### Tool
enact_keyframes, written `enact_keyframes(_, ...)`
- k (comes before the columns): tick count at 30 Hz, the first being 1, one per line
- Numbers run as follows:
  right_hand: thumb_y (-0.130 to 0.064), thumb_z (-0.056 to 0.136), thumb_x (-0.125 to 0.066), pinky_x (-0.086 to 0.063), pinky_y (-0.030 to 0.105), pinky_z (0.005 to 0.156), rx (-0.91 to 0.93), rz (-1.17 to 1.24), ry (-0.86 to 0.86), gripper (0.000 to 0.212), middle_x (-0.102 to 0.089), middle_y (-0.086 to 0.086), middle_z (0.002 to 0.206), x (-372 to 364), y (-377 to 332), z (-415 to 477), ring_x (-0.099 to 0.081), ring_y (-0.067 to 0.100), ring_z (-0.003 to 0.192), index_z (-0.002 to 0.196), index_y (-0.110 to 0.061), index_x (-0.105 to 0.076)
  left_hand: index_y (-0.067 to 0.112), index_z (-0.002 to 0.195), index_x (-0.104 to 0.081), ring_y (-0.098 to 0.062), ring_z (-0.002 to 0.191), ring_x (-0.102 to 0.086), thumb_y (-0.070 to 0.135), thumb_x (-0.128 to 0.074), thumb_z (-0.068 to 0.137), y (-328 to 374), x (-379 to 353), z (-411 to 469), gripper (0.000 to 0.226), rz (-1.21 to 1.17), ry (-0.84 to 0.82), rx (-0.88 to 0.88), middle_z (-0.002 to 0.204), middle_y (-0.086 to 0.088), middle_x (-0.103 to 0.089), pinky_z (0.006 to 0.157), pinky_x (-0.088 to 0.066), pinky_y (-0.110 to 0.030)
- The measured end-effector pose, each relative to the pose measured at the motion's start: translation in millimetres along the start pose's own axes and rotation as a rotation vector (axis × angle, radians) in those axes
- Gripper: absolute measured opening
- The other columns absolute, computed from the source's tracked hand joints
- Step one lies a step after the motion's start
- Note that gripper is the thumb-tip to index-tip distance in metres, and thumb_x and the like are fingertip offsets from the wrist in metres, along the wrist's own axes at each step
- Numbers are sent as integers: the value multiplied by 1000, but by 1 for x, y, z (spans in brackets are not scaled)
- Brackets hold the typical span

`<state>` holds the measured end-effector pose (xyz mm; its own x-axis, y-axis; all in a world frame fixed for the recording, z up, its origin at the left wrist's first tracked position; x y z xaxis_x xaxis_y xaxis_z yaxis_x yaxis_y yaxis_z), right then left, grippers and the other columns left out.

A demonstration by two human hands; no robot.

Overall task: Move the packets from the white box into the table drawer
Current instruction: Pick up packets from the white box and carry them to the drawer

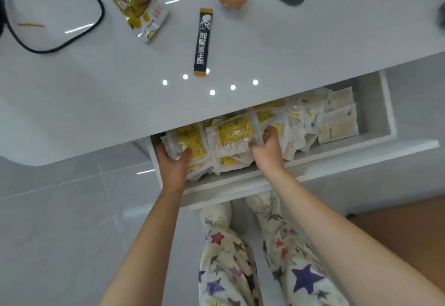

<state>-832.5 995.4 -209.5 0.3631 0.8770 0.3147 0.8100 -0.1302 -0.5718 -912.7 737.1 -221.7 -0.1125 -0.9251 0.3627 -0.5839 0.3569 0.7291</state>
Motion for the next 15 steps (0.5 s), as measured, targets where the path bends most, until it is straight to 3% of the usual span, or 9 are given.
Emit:
enact_keyframes(2,-6,92,-58,-39,16,80,35,-64,-4,55,-45,-11,112,6,-6,-11,-47,5,100,141,-14,-33,31,152,-19,-8,142,-27,7,-71,82,10,3,-12,90,37,4,-25,156,9,-27,117,-28,-37)
enact_keyframes(5,-9,88,-64,-37,21,95,95,-159,-23,70,-37,-7,135,19,-20,-34,-43,9,119,147,-19,-27,28,151,-26,-9,141,-30,16,-70,81,26,10,-35,83,113,-33,-81,153,8,-33,116,-30,-43)
enact_keyframes(9,-16,91,-59,-29,27,105,305,-481,-60,59,-37,1,145,41,-65,-83,-34,19,135,143,-18,-34,31,148,-30,-3,137,-29,24,-59,95,69,19,-91,61,173,-92,-33,154,10,-32,115,-33,-44)
enact_keyframes(12,-13,91,-54,-23,35,114,427,-713,-88,50,-38,1,146,56,-106,-131,-30,22,138,139,-18,-40,33,148,-31,-8,136,-35,32,-57,96,119,32,-137,58,262,-146,-119,150,11,-37,112,-37,-44)
enact_keyframes(15,-21,92,-51,-10,40,119,529,-934,-109,58,-24,-1,155,71,-147,-183,-14,22,145,147,-25,-29,34,147,-31,-17,135,-38,44,-56,93,171,55,-180,61,463,-133,-262,148,6,-41,111,-36,-48)
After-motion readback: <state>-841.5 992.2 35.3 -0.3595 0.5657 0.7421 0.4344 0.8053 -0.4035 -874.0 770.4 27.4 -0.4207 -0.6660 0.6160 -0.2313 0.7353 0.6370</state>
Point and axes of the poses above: each hand's wrist, its own z-axis towards the middle knuckle, its own x-axis out of the back of the hand, y = z × x, the point moved 9 cm from there along z, towards the middle knuckle
